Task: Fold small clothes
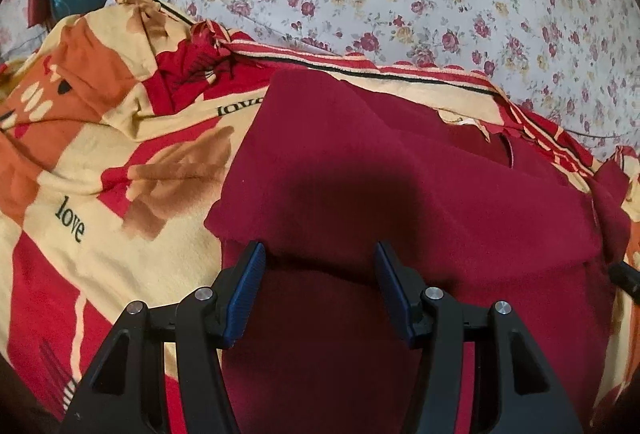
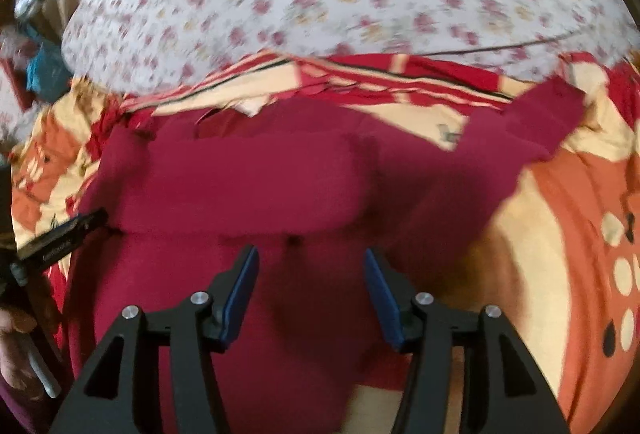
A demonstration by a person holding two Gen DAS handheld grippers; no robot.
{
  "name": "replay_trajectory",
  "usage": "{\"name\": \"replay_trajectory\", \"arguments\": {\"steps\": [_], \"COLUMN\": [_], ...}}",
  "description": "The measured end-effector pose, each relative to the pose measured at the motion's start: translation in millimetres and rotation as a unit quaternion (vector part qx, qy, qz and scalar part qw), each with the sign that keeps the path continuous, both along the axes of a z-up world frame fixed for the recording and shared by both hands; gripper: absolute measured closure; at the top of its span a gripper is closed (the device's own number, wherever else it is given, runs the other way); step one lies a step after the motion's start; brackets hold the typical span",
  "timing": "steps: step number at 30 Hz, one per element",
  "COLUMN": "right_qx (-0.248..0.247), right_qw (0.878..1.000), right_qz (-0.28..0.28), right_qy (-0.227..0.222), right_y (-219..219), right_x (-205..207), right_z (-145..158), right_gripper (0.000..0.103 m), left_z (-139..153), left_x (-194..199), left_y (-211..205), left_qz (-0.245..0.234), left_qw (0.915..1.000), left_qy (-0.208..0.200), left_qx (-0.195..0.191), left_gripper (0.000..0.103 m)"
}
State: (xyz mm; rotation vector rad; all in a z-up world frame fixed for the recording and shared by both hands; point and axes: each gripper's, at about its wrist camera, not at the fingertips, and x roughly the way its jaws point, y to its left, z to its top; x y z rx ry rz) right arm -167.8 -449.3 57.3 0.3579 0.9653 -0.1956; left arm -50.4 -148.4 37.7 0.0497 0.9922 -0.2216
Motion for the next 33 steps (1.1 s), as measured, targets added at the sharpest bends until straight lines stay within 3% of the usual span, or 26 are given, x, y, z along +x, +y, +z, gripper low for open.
{"name": "replay_trajectory", "arguments": {"steps": [3,8,13,17,25,29,30,31,32,33], "right_qx": [-0.011,0.012,0.066,0.112,0.149,0.134,0.125,0.119,0.116,0.116], "right_qw": [0.999,0.991,0.982,0.967,0.942,0.947,0.95,0.953,0.956,0.957], "right_qz": [-0.049,-0.131,-0.178,-0.226,-0.298,-0.288,-0.283,-0.277,-0.267,-0.262], "right_qy": [-0.002,-0.007,-0.015,-0.024,-0.034,-0.044,-0.043,-0.04,-0.037,-0.041], "right_y": [-39.8,-113.8,-169.9,-200.3,-241.6,-248.2,-249.5,-250.1,-250.4,-249.7], "right_x": [-10.2,-13.1,0.6,6.3,9.8,18.8,21.8,24.1,26.4,26.1], "right_z": [3.8,0.3,-12.3,-30.1,-60.6,-65.1,-65.5,-65.2,-64.2,-61.6], "right_gripper": [0.043,0.043,0.042,0.042,0.042,0.043,0.054,0.086,0.097,0.097], "left_z": [0.8,-1.3,-1.7,-4.6,-5.7,-6.9,-6.8,-7.1,-7.1,-7.0], "left_x": [0.3,-0.4,0.4,1.2,2.1,3.9,4.4,4.5,4.7,4.9], "left_y": [0.9,-2.2,-5.5,-7.7,-8.6,-9.9,-9.8,-9.5,-9.0,-9.0], "left_qz": [0.007,0.007,0.001,-0.003,-0.004,-0.003,-0.003,-0.003,-0.003,-0.003], "left_qw": [0.9999,0.9999,0.9999,0.9999,0.9999,0.9999,0.9998,0.9998,0.9998,0.9998], "left_qy": [0.0,0.001,0.003,0.006,0.008,0.011,0.013,0.014,0.015,0.015], "left_qx": [-0.01,-0.012,-0.011,-0.008,-0.012,-0.012,-0.013,-0.014,-0.014,-0.014], "left_gripper": [0.067,0.067,0.067,0.067,0.067,0.067,0.067,0.067,0.067,0.067]}}
